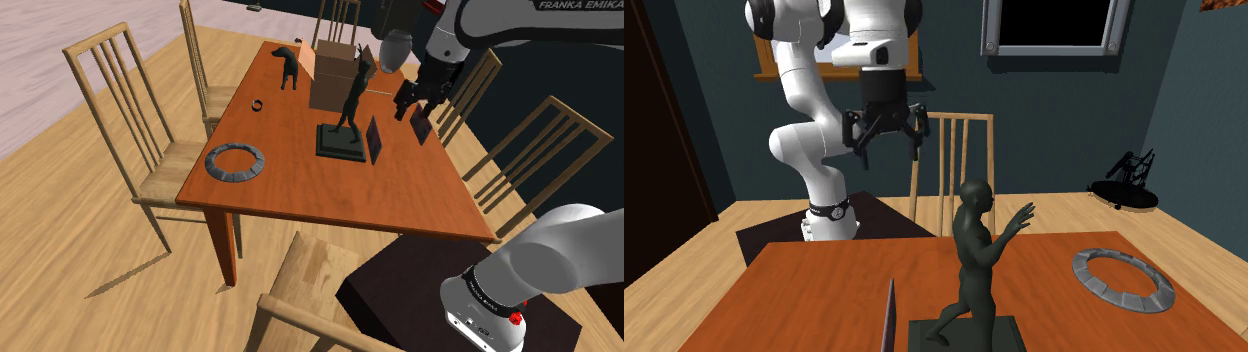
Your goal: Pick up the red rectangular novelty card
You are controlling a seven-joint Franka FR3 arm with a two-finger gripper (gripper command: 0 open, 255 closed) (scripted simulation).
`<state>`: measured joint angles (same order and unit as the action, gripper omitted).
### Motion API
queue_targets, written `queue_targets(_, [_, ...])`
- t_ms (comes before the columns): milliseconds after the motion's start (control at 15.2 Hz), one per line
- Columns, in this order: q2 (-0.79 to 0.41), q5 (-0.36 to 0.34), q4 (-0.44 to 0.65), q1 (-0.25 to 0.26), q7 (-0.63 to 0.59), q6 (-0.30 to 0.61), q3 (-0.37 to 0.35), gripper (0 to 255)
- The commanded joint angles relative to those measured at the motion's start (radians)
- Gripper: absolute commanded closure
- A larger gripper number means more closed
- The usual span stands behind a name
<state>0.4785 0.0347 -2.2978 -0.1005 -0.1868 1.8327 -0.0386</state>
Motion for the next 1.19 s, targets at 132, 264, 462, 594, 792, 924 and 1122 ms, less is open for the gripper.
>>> queue_targets(132, [-0.125,-0.012,0.021,-0.032,-0.068,0.105,0.001,0])
queue_targets(264, [-0.192,-0.020,0.045,-0.048,-0.102,0.148,0.003,0])
queue_targets(462, [-0.293,-0.031,0.088,-0.069,-0.151,0.206,0.011,0])
queue_targets(594, [-0.360,-0.039,0.121,-0.082,-0.183,0.240,0.018,0])
queue_targets(792, [-0.460,-0.049,0.177,-0.099,-0.230,0.284,0.032,0])
queue_targets(924, [-0.527,-0.053,0.219,-0.110,-0.260,0.309,0.043,0])
queue_targets(1122, [-0.577,-0.056,0.241,-0.117,-0.279,0.337,0.051,0])
